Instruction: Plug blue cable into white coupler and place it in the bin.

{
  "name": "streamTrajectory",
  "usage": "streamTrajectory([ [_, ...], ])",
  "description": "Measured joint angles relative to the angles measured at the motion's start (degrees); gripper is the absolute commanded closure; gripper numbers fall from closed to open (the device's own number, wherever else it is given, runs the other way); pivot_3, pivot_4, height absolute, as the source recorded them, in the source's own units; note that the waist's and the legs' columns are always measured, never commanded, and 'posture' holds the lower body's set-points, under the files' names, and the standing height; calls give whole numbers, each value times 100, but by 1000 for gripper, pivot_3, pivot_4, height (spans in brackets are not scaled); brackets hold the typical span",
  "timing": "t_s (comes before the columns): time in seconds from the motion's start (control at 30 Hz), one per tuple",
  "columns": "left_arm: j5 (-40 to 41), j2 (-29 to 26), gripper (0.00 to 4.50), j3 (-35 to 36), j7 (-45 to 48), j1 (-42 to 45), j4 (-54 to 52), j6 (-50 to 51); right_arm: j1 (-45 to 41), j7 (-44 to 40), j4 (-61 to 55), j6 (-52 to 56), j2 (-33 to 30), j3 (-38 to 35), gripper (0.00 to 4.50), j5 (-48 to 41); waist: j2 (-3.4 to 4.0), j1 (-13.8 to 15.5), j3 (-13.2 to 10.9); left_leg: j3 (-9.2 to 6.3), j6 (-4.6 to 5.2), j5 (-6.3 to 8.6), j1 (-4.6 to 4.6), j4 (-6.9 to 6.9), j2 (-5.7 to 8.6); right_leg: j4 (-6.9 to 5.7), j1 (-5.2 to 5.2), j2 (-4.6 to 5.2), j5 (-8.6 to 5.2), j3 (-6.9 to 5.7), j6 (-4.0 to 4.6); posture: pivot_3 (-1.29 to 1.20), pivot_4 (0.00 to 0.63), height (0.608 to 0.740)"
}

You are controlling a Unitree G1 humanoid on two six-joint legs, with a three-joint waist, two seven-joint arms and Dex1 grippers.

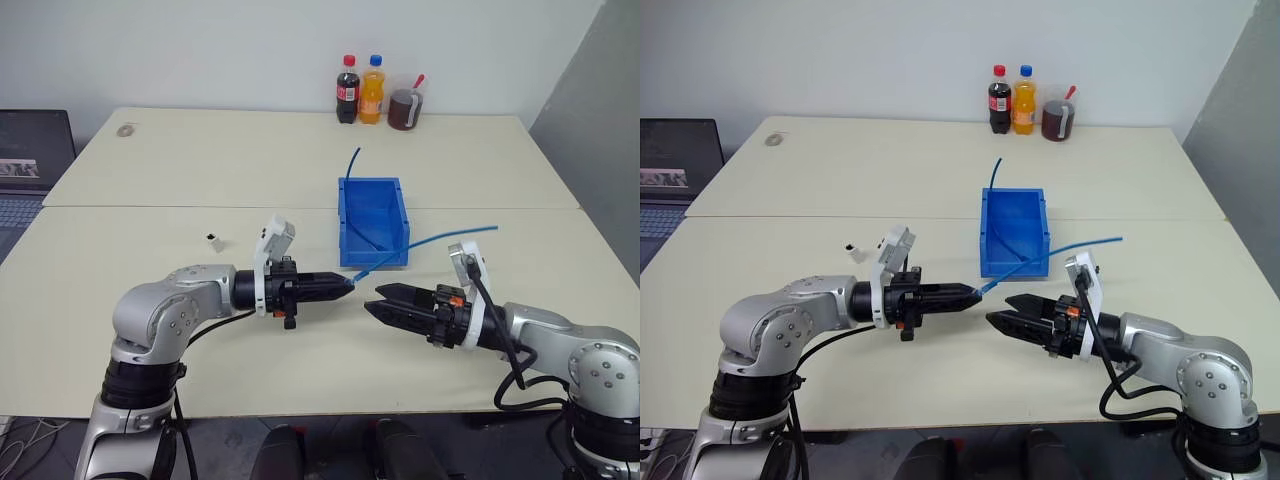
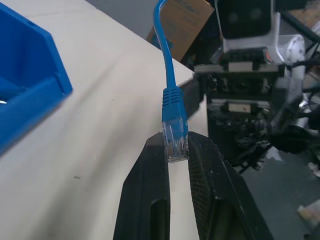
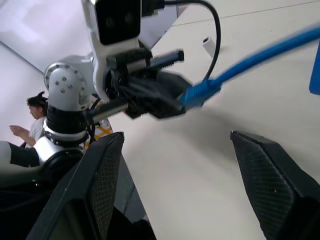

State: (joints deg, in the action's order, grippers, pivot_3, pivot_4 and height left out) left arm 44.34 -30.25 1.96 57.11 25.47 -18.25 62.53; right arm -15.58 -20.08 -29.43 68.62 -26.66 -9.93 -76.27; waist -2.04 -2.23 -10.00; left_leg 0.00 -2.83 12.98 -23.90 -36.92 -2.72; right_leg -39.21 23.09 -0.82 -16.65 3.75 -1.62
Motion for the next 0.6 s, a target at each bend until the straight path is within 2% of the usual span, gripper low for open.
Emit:
streamTrajectory([
  [0.17, 288, -29, 4258, 59, -202, -22, -150, 80, -197, 282, 278, -38, -66, 14, 908, -591, 0, 30, 0, 3, 0, 0, -2, 1, 1, 5, 2, 0, 0, 3, 0, 0, 150, 740],
  [0.43, 472, -12, 4258, 62, -403, -30, -153, 55, -238, 449, 366, -122, -60, 353, 908, -776, 0, 31, 0, 6, 0, 0, -3, 1, 1, 6, 3, 0, 1, 5, 0, 0, 150, 740],
  [0.53, 491, -13, 4258, 61, -415, -40, -154, 30, -298, 544, 499, -222, -30, 417, 1314, -776, 0, 31, 0, 7, 0, 0, -3, 1, 1, 5, 4, 0, 1, 5, -1, 0, 150, 740],
  [0.6, 496, -13, 4258, 61, -422, -41, -154, -15, -301, 564, 544, -272, -13, 451, 1813, -776, 0, 34, 0, 7, 0, 0, -4, 1, 0, 7, 4, 0, 1, 5, -1, 0, 150, 740],
])
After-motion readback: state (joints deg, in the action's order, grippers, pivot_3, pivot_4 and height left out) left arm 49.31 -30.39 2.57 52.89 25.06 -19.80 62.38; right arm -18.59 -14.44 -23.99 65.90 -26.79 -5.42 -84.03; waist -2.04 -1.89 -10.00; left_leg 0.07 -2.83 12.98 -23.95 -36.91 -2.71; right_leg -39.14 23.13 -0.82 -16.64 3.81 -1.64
